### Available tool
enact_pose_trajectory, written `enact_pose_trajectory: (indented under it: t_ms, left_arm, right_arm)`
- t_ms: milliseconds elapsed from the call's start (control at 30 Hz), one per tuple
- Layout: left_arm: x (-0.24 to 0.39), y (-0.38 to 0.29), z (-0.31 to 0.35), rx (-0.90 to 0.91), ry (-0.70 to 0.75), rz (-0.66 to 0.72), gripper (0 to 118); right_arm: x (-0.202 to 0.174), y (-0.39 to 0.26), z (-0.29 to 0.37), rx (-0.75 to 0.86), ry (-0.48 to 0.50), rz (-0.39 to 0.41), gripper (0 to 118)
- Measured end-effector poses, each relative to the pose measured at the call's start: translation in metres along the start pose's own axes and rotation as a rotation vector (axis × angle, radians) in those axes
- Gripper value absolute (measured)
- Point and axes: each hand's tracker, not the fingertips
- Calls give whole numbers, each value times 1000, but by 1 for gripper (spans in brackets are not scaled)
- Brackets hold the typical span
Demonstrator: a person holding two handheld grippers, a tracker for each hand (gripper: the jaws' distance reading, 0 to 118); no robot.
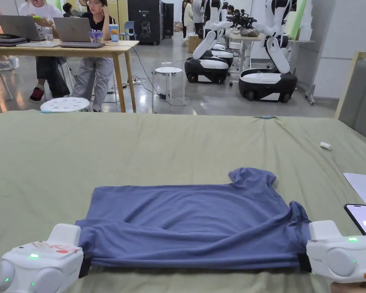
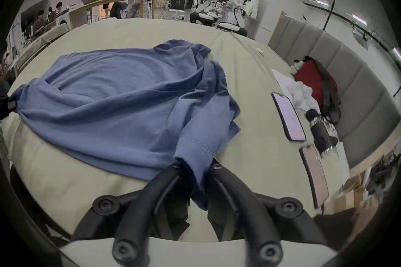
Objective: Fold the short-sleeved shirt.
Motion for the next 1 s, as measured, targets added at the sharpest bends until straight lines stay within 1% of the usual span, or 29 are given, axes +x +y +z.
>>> enact_pose_trajectory:
  t_ms: [133,333,433,467,500,533,567,600,633,667,700,733,800,900,933,967,1000]
  left_arm:
    - [8,-29,3,-37,-21,-8,6]
    - [19,-33,-13,-51,22,22,6]
    - [21,-32,-15,-50,39,33,6]
    - [21,-31,-15,-52,43,35,9]
    - [20,-32,-16,-51,51,47,17]
    - [19,-31,-16,-53,82,65,29]
    - [18,-29,-15,-50,135,82,50]
    - [15,-28,-13,-41,187,98,80]
    - [11,-27,-8,-24,202,124,102]
    - [8,-26,-3,-2,207,153,117]
    - [5,-23,3,30,203,185,117]
    - [4,-19,12,61,206,204,115]
    - [4,-9,21,63,212,207,115]
    - [11,6,31,114,201,197,115]
    - [14,10,33,125,191,182,115]
    - [17,13,34,142,179,170,114]
    - [21,16,35,153,172,150,107]
  right_arm:
    - [-7,-28,3,-35,-10,25,14]
    - [-22,-30,-20,-62,-57,91,14]
    - [-21,-31,-20,-58,-55,61,14]
    - [-20,-32,-19,-54,-55,52,16]
    - [-20,-32,-18,-49,-57,36,24]
    - [-19,-32,-16,-37,-67,16,37]
    - [-17,-33,-12,-16,-99,8,59]
    - [-16,-33,-6,-3,-148,9,91]
    - [-14,-33,2,0,-171,1,111]
    - [-12,-33,10,19,-168,-25,118]
    - [-11,-32,21,58,-155,-57,118]
    - [-11,-31,32,114,-143,-94,118]
    - [-13,-25,43,146,-141,-136,118]
    - [-25,-15,55,174,-138,-127,117]
    - [-28,-12,57,198,-121,-128,112]
    - [-32,-10,57,217,-100,-135,99]
    - [-34,-8,57,215,-89,-140,67]
